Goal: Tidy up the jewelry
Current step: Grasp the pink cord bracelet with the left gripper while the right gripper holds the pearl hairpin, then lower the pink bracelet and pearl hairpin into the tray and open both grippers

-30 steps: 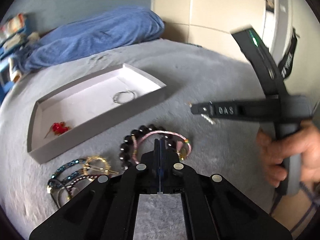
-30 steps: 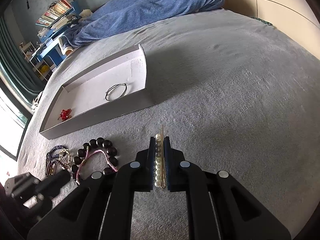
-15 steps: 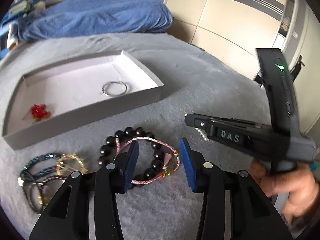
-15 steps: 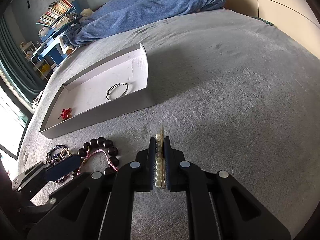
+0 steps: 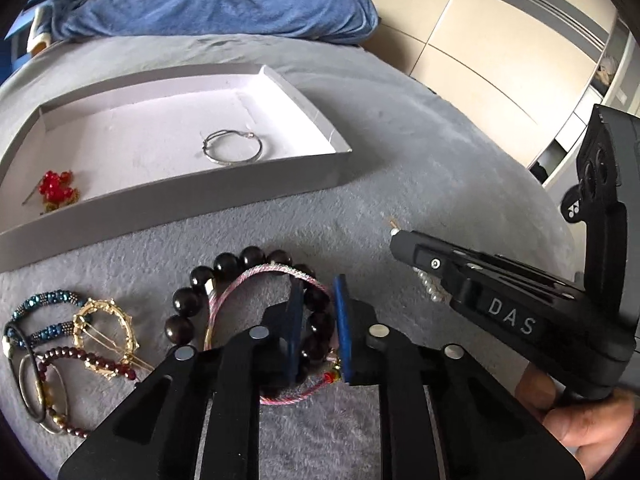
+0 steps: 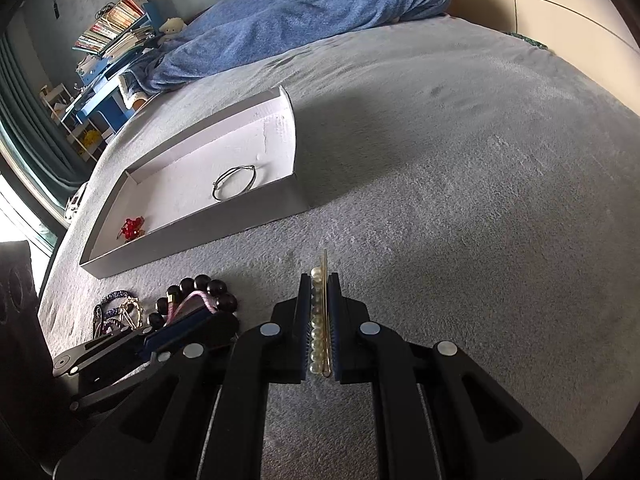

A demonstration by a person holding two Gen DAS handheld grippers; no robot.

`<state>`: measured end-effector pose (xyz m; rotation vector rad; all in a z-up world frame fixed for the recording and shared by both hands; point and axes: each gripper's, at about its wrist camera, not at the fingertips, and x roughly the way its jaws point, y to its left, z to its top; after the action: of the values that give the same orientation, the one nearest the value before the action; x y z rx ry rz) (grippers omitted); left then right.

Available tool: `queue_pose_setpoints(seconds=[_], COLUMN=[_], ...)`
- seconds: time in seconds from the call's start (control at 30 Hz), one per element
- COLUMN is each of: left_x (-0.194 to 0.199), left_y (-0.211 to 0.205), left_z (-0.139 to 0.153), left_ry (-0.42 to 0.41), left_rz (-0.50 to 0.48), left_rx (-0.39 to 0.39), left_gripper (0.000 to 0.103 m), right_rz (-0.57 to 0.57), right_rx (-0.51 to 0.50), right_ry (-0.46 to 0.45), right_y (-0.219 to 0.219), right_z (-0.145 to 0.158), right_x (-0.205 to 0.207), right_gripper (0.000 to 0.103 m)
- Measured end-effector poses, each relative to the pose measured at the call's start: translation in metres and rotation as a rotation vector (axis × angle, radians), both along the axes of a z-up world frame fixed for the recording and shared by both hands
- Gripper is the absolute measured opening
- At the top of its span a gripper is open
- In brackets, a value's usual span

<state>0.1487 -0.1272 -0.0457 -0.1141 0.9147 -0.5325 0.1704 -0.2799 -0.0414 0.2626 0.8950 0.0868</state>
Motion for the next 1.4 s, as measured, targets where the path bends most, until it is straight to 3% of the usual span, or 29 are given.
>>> queue_pose_setpoints(seconds=[0.1,0.47,0.67,0.87,1.4], left_x=[-0.001,-0.019,-0.030,-0.037,-0.005], left_y=[0.003,0.024,0.063,0.095,0.132], left_z=[0.003,0.036,0.073,0.093,0.099], left_ry=[-0.016,-0.144,-0.241,-0.330,-0.374], left_rz=[-0.003,0.013,0.087,0.178,0.269], left_rx=[-0.019,-0.063,-0.125,-0.120,-0.111], left_gripper=[0.004,0.003,0.003,0.003,0.003], right_rz=[0.001,0.001,0.025,0.056,0.148], right_rx=[-0.003,0.011,0.036,0.023,0.031], right_ry=[0.000,-0.021,-0.074,-0.126,-0.264], right_y=[0.000,0.001,0.004,0.013,0.042], right_z=[0.000,0.003,0.012,0.022,0.047], right_x=[0.000,-0.001,-0.004,-0.008,0.007], right_gripper=[0.008,0.008,0.008,0.008,0.008])
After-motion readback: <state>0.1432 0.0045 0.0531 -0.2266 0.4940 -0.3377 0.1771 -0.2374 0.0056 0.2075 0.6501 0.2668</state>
